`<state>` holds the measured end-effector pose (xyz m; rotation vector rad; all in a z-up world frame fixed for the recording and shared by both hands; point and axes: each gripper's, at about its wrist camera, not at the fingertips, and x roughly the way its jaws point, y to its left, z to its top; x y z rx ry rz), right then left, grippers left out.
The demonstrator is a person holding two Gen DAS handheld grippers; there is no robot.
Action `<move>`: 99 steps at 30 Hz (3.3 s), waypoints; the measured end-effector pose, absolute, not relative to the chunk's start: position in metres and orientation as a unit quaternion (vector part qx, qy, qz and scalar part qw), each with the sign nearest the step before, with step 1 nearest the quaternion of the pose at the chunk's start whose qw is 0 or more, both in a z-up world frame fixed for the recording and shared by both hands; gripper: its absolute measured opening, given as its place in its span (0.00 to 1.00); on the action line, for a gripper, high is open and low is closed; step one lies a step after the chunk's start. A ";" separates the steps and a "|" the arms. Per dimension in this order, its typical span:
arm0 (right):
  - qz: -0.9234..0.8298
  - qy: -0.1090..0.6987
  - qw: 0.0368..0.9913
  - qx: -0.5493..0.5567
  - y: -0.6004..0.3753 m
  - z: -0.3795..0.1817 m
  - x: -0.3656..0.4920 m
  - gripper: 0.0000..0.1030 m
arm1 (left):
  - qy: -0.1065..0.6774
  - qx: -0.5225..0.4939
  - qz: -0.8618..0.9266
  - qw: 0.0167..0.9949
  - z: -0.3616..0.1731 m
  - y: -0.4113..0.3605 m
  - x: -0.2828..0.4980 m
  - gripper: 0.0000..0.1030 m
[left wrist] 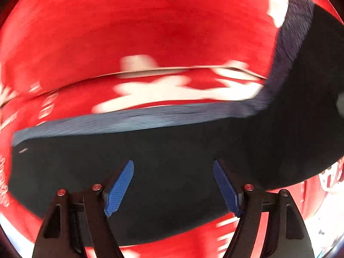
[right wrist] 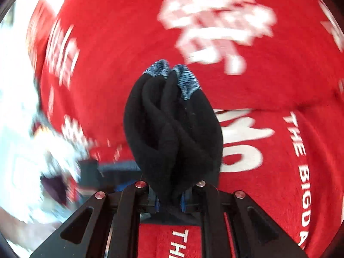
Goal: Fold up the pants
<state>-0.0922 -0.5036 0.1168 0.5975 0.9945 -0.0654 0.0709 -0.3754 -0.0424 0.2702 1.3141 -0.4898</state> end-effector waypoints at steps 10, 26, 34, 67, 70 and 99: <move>-0.045 0.648 0.755 0.091 -0.306 -0.033 -0.029 0.28 | 0.619 0.110 -0.088 0.772 -0.058 -0.196 0.092 0.75; -0.117 0.542 0.651 0.518 -0.407 -0.010 -0.125 0.53 | 0.692 -0.045 -0.366 0.620 -0.082 -0.272 0.069 0.75; -0.147 0.485 0.596 0.622 -0.426 -0.051 -0.141 0.06 | 0.708 0.002 -0.329 0.626 -0.099 -0.296 0.059 0.38; -0.110 0.596 0.710 0.360 -0.464 -0.048 -0.015 0.18 | 0.640 0.110 -0.251 0.718 -0.083 -0.299 0.061 0.55; -0.041 0.610 0.695 0.378 -0.429 -0.051 -0.007 0.18 | 0.650 0.079 -0.239 0.717 -0.071 -0.264 0.064 0.55; -0.046 0.687 0.715 0.121 -0.296 0.004 0.041 0.23 | 0.677 0.076 -0.096 0.726 -0.055 -0.117 0.075 0.55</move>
